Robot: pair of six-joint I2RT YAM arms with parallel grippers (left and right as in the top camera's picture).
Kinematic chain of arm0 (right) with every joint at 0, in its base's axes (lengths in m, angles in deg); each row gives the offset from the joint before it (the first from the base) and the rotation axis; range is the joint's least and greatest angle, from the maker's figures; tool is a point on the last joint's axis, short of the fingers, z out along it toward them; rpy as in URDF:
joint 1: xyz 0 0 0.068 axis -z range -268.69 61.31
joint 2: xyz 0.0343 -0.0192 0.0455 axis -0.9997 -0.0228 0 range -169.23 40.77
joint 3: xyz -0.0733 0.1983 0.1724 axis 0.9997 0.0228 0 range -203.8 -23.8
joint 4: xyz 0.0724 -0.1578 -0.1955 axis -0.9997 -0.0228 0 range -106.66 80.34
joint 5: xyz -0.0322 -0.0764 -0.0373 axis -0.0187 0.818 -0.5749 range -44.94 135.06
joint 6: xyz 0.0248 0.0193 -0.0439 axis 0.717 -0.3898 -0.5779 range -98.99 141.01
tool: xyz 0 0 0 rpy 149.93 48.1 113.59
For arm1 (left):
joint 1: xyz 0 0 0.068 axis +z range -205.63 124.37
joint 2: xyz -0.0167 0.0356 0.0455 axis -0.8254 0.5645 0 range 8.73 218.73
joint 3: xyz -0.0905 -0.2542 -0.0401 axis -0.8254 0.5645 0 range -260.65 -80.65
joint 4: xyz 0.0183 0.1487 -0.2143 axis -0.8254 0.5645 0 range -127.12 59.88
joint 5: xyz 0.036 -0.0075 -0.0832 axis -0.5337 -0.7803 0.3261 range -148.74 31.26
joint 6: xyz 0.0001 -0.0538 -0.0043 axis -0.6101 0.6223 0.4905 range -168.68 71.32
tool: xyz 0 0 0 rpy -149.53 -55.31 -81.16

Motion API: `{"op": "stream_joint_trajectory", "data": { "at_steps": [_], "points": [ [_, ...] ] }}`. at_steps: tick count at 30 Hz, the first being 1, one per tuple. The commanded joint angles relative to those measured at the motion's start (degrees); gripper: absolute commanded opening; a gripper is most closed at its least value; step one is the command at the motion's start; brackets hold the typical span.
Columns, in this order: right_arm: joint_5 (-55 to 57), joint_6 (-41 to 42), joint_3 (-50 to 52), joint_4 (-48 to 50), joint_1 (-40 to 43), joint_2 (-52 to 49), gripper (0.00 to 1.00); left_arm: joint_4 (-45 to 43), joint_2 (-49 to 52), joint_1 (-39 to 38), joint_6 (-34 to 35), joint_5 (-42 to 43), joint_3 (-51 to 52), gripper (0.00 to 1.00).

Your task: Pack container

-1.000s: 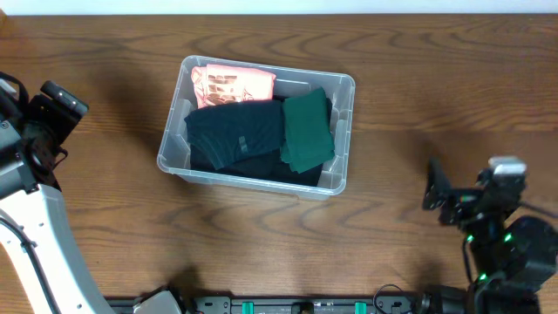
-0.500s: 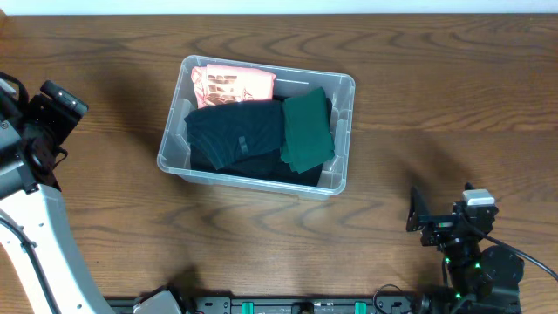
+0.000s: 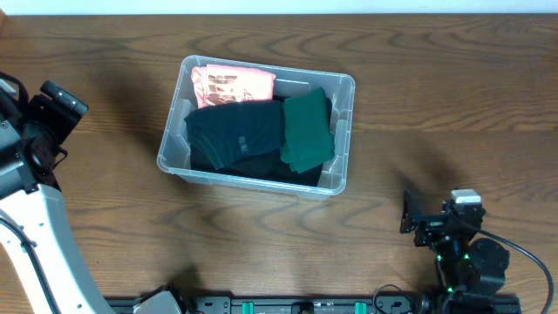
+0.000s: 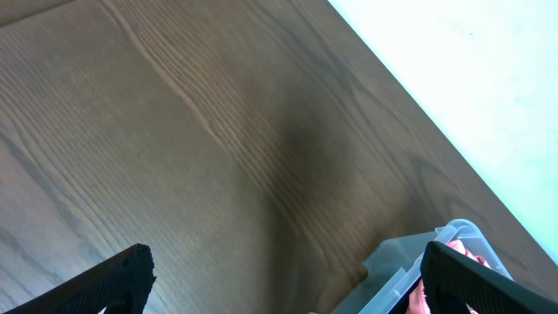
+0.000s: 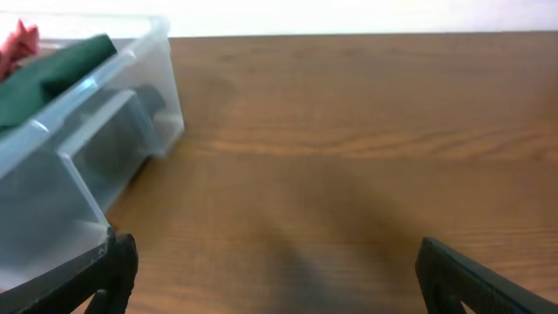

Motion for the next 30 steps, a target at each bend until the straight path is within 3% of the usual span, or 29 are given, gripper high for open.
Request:
{"op": "stream_joint_trajectory", "data": {
  "at_steps": [1, 30],
  "points": [
    [0.52, 0.61, 1.81, 1.22, -0.57, 0.52, 0.99, 0.00, 0.11, 0.24, 0.11, -0.31, 0.15, 0.98],
    [0.55, 0.61, 1.95, 2.05, -0.63, 0.48, 0.99, -0.02, 0.11, 0.24, 0.11, -0.31, 0.15, 0.98]
  ]
}}
